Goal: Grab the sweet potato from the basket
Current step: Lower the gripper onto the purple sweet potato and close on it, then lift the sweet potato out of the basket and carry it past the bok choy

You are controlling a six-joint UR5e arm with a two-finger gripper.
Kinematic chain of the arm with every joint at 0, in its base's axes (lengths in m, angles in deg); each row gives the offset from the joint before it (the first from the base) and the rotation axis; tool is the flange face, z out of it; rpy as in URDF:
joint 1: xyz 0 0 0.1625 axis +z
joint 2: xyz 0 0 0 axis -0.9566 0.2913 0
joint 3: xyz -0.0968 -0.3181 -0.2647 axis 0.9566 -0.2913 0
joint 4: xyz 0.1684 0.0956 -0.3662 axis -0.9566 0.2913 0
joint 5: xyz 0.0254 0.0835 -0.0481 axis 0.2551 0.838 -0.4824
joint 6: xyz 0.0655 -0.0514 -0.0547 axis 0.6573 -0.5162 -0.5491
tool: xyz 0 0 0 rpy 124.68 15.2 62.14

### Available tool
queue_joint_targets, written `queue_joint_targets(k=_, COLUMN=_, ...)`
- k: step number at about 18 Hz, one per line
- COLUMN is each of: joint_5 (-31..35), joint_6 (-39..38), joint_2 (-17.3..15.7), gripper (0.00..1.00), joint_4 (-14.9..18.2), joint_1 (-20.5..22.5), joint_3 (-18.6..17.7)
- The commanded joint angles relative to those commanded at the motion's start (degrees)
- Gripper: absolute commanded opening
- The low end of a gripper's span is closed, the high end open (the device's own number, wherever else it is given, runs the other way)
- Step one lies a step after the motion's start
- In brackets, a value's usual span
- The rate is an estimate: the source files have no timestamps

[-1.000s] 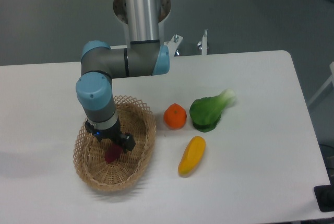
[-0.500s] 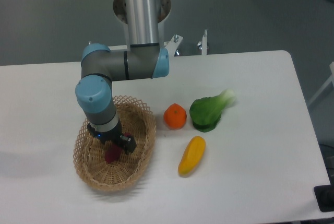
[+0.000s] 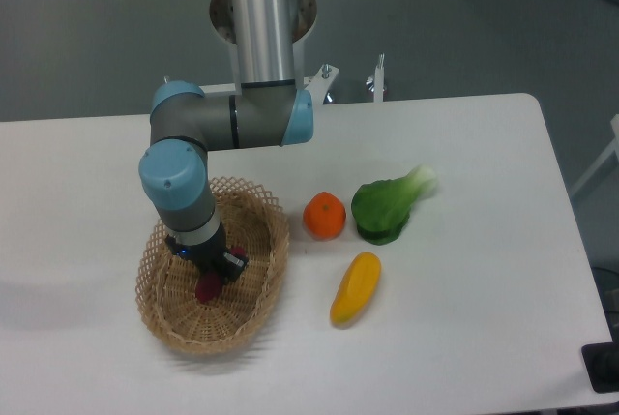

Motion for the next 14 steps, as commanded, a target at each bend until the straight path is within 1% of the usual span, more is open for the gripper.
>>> queue_joint_targets(k=2, joint_5=0.0, joint_6=0.1, joint_2=-0.2, gripper=0.37, joint_4=0.0, joint_1=0.0, joint_3=0.1)
queue_joint_targets(k=5, joint_5=0.0, joint_6=0.4, joint_2=-0.3, gripper=0.36, joint_4=0.0, joint_1=0.1, joint_3=0.4)
queue_joint_targets(k=10, joint_5=0.1, joint_6=5.3, joint_2=-3.0, gripper=0.36, joint_4=0.3, joint_1=0.9, joint_3=0.4)
queue_joint_targets(k=12, joint_5=0.0, joint_6=8.6, joint_2=-5.0, gripper=0.36, joint_4=1.1, joint_1=3.3, joint_3=0.6)
queue_joint_targets(k=14, joint_5=-0.3, joint_6=12.1, joint_2=-6.8, gripper=0.36, joint_4=1.2, joint_1=6.2, joint_3=0.7)
